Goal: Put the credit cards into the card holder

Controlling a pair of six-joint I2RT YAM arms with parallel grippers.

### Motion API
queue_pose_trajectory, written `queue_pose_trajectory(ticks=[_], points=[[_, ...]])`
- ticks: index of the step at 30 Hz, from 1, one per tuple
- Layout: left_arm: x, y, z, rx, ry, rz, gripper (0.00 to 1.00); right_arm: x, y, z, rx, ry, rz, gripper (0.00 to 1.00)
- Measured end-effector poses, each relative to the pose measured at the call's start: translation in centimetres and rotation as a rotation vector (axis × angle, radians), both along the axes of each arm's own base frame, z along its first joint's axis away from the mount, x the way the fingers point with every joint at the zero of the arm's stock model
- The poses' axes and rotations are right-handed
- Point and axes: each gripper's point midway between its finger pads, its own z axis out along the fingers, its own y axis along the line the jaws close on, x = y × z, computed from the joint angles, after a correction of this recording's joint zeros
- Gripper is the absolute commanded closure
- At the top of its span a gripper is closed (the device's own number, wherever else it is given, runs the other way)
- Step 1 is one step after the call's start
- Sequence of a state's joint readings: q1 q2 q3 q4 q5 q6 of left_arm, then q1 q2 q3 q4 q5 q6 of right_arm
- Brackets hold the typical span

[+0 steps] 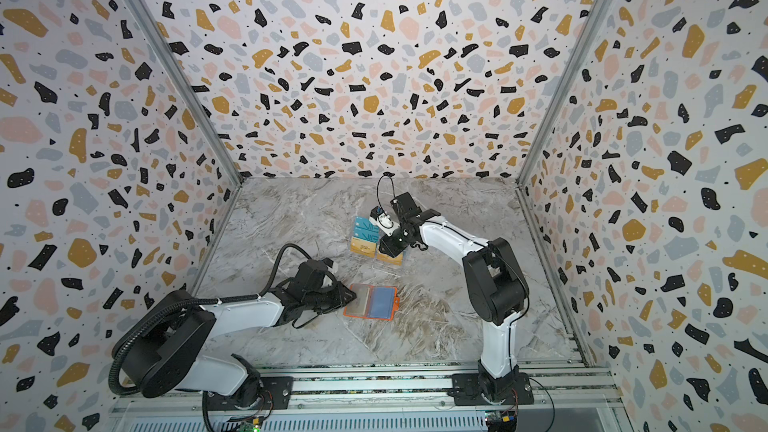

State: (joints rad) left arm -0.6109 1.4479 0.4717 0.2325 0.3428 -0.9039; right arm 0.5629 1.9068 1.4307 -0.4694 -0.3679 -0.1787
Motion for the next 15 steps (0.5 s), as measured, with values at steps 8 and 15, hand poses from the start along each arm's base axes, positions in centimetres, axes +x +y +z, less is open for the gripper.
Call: queue_pose_trajectory(ticks=[8,15], points=[[0.0,0.0,0.0,0.000,0.000,0.000,0.75,-0.9,0.5,-1.5,-0.055,0.010,0.022,0.81],[0.0,0.0,0.0,-0.001,0.000,-0.001,0.75,-1.1,0.3,-1.7,-0.070,0.011,0.029,0.89]])
